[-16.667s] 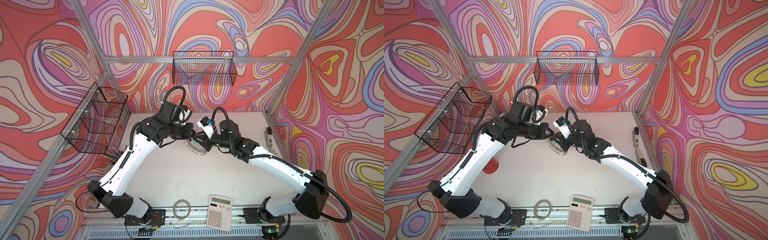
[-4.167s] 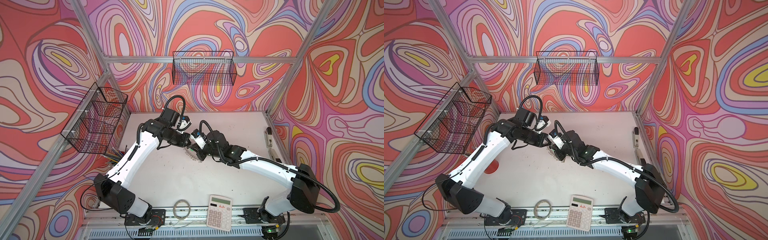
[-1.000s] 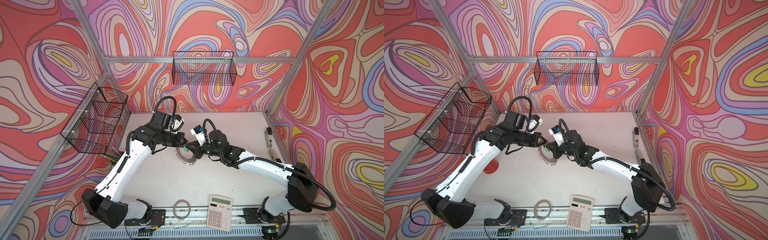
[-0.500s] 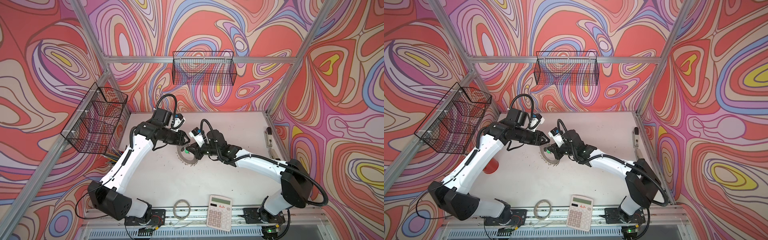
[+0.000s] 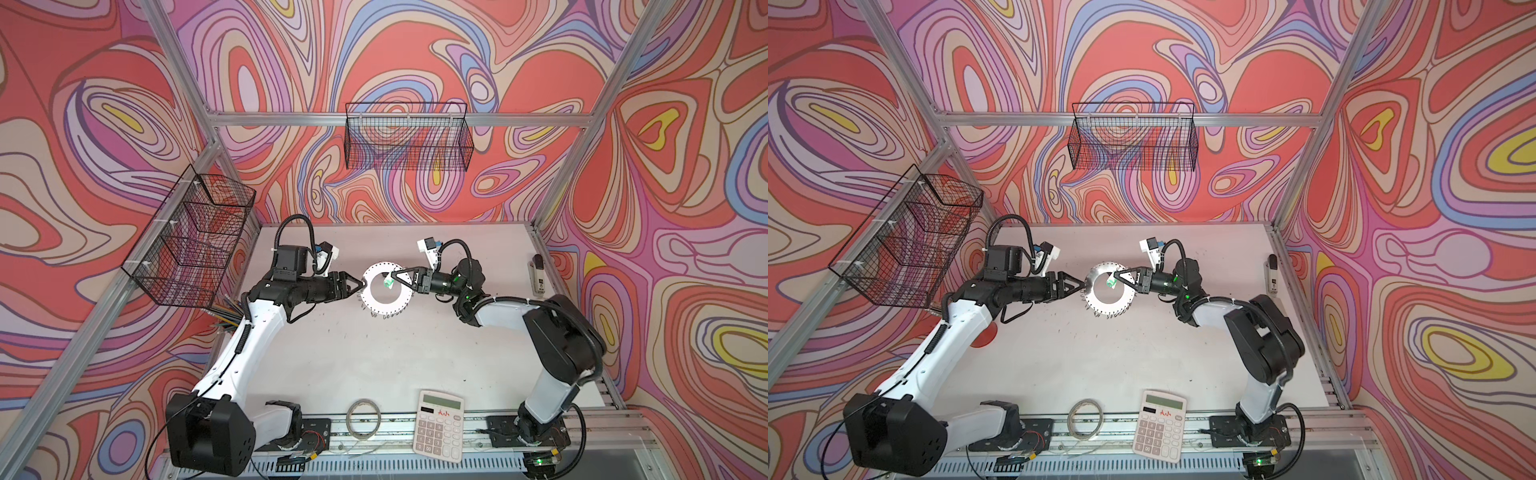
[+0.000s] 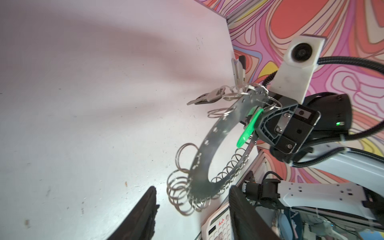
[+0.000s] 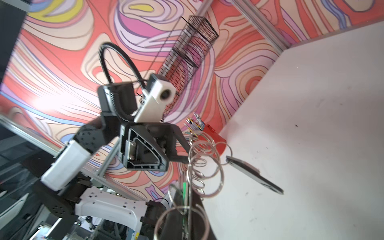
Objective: Attach keys to a key ring
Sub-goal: Place the keyring at the center of the table.
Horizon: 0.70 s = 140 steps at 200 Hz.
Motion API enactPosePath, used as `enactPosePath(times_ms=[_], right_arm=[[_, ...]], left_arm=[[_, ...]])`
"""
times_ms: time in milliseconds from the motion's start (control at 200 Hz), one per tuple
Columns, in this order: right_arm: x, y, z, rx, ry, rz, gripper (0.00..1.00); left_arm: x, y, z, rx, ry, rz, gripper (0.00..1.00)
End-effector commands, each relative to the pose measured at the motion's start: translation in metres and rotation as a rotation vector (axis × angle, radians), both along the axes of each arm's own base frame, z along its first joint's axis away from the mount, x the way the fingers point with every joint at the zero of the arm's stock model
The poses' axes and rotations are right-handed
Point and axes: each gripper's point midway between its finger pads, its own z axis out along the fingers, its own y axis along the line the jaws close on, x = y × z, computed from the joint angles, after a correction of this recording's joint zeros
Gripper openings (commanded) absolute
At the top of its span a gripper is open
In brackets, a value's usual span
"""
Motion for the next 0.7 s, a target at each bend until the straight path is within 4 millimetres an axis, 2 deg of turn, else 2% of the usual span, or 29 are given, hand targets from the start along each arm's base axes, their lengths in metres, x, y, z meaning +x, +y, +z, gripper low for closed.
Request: enactPosePath(times_ms=[0,160,280,361,526,606,696], right_arm=[[-0.026,-0.008,0.041,0.178,-0.030,0.134,0.00],[-0.022,-0.006,0.034,0.167,-0.016,0.125,0.00],[-0.018,-0.006,0.030,0.171,-0.002,0.115,0.00],[-0.015,-0.005,0.027,0.176,0.007,0.113,0.00],[-0.009,-0.003,0.017,0.172,0.038,0.099,0.00],[-0.006,-0.003,0.014,0.174,0.047,0.087,0.00],[-0.003,-0.004,0.011,0.165,0.054,0.077,0.00]], left_arm=[[0.000,-0.015,0.019,-0.139,-0.064,-0.070,0.59],[-0.003,-0.019,0.014,-0.178,-0.033,-0.084,0.59],[0.001,-0.023,0.015,-0.236,-0.023,-0.096,0.54],[0.003,-0.024,0.009,-0.252,-0.001,-0.091,0.45],[0.006,-0.026,0.007,-0.283,0.032,-0.081,0.12],[0.007,-0.027,0.007,-0.289,0.044,-0.077,0.00],[0.008,-0.027,0.009,-0.293,0.045,-0.076,0.00]])
